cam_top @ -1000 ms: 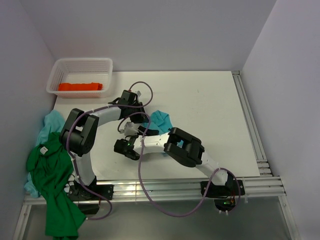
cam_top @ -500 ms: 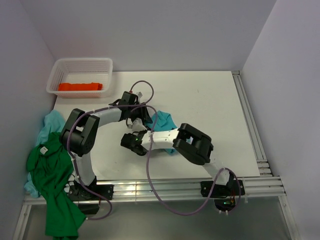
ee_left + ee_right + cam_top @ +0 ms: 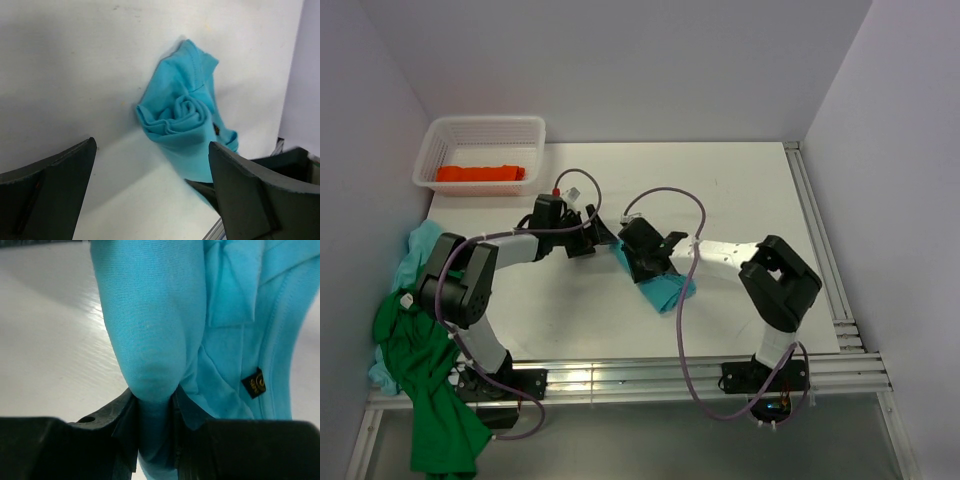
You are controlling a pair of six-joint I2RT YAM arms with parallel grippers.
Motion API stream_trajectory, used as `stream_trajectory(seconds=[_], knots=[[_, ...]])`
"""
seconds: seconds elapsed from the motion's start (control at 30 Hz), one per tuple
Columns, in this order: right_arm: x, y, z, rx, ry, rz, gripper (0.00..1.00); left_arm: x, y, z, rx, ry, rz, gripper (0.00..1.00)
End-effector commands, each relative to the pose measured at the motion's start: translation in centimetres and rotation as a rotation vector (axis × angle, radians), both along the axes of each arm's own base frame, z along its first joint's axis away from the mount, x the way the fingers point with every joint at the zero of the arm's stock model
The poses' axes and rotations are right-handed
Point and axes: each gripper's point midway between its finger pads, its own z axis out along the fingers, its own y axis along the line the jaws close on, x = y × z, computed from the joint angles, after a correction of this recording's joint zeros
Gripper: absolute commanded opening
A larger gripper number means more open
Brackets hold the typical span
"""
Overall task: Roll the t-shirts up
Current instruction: Roll the tshirt
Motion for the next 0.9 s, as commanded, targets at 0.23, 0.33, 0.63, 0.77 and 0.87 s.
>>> stream_trajectory(seconds=[0.23,0.33,0.63,0.77,0.87], knots=[[-2.5,2.4,0.9,0.628,0.436,0.139,0.00,0.2,-1.7,2.1,-0.128,-0.139,-0.062,0.98],[-2.2,1.7,0.0,0.690,0.506,0.109,0.00,0.1,-1.6,1.4,-0.116,-0.137,-0.060,0.98],[-1.2,0.0,-2.3,0.741,0.596,0.033,0.00,0.3,-1.7,-0.4,-0.071,-0.136,-0.047,0.94],[-1.0,-0.7,-2.6,0.747,0.600,0.005,0.00,0.6,-1.9,-1.1,-0.075,-0.129,-0.035,0.94],[-0.8,-1.1,-3.1,0.737,0.605,-0.008,0.00,1.0,-2.5,-1.7,-0.081,-0.122,-0.052,0.90]])
